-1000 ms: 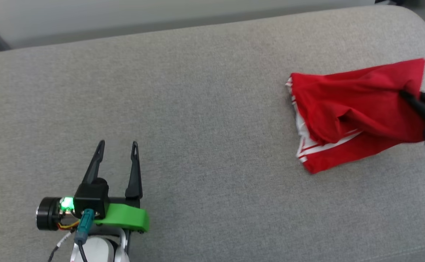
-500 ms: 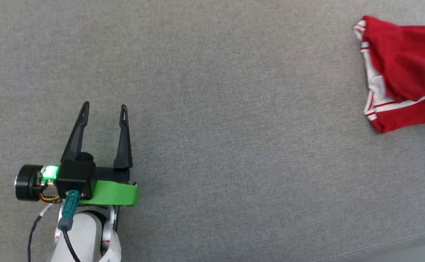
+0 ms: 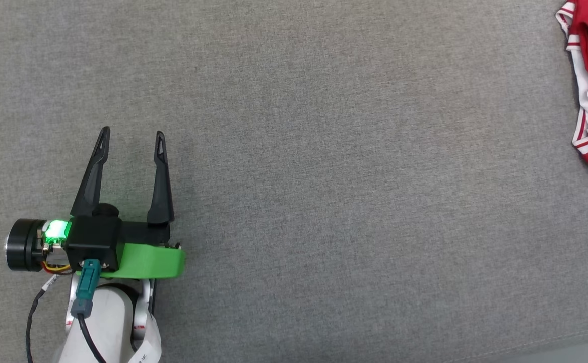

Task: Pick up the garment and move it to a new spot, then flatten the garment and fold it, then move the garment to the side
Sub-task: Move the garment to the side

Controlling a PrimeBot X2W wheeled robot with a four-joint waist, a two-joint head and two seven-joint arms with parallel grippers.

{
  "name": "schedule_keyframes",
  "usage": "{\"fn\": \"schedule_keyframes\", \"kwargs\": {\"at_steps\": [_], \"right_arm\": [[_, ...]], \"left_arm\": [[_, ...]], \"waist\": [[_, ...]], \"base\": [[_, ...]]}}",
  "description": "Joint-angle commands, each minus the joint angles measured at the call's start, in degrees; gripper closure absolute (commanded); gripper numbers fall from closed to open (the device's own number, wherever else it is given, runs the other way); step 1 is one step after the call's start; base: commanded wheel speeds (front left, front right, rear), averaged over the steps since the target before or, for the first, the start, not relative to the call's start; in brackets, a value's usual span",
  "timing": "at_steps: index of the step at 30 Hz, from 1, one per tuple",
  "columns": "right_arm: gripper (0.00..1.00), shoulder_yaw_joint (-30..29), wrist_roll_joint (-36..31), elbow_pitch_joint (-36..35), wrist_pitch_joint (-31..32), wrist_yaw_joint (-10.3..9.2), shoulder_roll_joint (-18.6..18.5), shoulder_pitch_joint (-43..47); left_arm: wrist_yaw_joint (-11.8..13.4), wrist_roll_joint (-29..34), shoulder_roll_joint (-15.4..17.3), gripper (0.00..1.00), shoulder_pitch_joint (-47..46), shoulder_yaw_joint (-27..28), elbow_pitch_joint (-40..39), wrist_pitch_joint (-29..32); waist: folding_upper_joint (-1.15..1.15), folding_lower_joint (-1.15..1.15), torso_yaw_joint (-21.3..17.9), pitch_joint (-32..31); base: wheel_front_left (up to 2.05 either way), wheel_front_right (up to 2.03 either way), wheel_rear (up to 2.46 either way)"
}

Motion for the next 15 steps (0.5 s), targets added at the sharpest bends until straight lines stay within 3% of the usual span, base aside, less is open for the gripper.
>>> {"fn": "schedule_keyframes", "kwargs": {"at_steps": [1,3,4,7,15], "right_arm": [[1.0,0.1,0.1,0.8,-0.7,-0.05,0.4,-1.0],[0.15,0.3,-0.9,2.1,-2.0,-0.05,0.5,-1.4],[0.0,0.3,-1.3,2.9,-2.7,-0.05,0.6,-1.6],[0.0,-0.1,-1.9,4.4,-5.3,-0.05,0.7,-2.0],[0.0,-1.7,-1.9,3.7,-19.4,-0.05,1.6,0.4]], "left_arm": [[0.5,-0.2,0.4,0.0,-0.5,0.0,-0.2,-0.3],[0.8,-0.2,0.4,0.0,-0.2,-0.2,-0.3,-0.3],[0.9,-0.2,0.3,0.0,0.0,-0.3,-0.2,-0.3],[0.8,-0.5,0.4,0.0,-0.1,-0.6,0.5,-0.3],[1.2,-1.6,-0.7,0.0,1.8,-0.9,2.2,-0.3]], "waist": [[0.0,-0.01,0.0,-0.5],[0.0,-0.01,0.1,-1.0],[0.0,-0.01,0.2,-1.3],[0.0,-0.01,0.7,-2.4],[0.0,-0.01,2.5,-7.3]], "base": [[0.0,0.0,0.0],[0.0,0.0,0.0],[0.0,0.0,0.0],[0.0,0.0,0.0],[0.0,0.0,0.0]]}}
